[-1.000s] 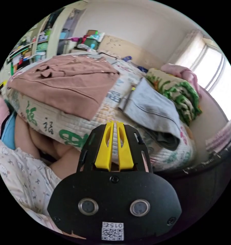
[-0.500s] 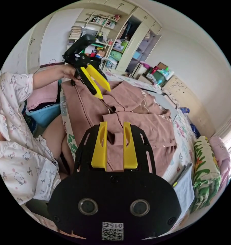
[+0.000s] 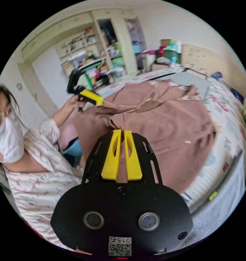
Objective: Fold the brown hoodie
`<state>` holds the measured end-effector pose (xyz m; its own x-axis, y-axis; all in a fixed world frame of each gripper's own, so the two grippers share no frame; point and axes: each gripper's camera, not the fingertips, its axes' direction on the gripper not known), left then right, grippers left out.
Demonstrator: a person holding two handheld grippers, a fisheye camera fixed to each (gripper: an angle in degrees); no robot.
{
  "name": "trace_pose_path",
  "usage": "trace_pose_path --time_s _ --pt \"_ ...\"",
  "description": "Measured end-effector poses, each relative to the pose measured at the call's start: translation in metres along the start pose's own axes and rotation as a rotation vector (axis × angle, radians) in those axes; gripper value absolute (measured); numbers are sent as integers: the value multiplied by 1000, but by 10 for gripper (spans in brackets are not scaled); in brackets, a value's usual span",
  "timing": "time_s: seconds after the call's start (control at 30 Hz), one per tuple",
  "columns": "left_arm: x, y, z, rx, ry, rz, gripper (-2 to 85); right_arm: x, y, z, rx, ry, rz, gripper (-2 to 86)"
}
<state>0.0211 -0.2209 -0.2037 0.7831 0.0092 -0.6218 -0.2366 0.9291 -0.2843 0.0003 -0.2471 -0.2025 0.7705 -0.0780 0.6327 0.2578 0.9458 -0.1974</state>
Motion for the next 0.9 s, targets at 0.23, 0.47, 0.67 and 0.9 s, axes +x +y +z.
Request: trace_pose_path --time_s 0.23,0.47,0.67,0.9 --pt "-181 36 -110 135 -1192 -505 40 181 -26 -115 295 1208 513 35" --pt "-133 -50 28 139 -694 -163 24 124 -113 62 150 789 56 -3" --pt "-120 -174 227 -62 -465 -64 5 99 -222 260 -49 469 -34 -10" --pt "-121 -241 392 -276 -562 -25 -2 126 -294 416 -249 587 18 -10"
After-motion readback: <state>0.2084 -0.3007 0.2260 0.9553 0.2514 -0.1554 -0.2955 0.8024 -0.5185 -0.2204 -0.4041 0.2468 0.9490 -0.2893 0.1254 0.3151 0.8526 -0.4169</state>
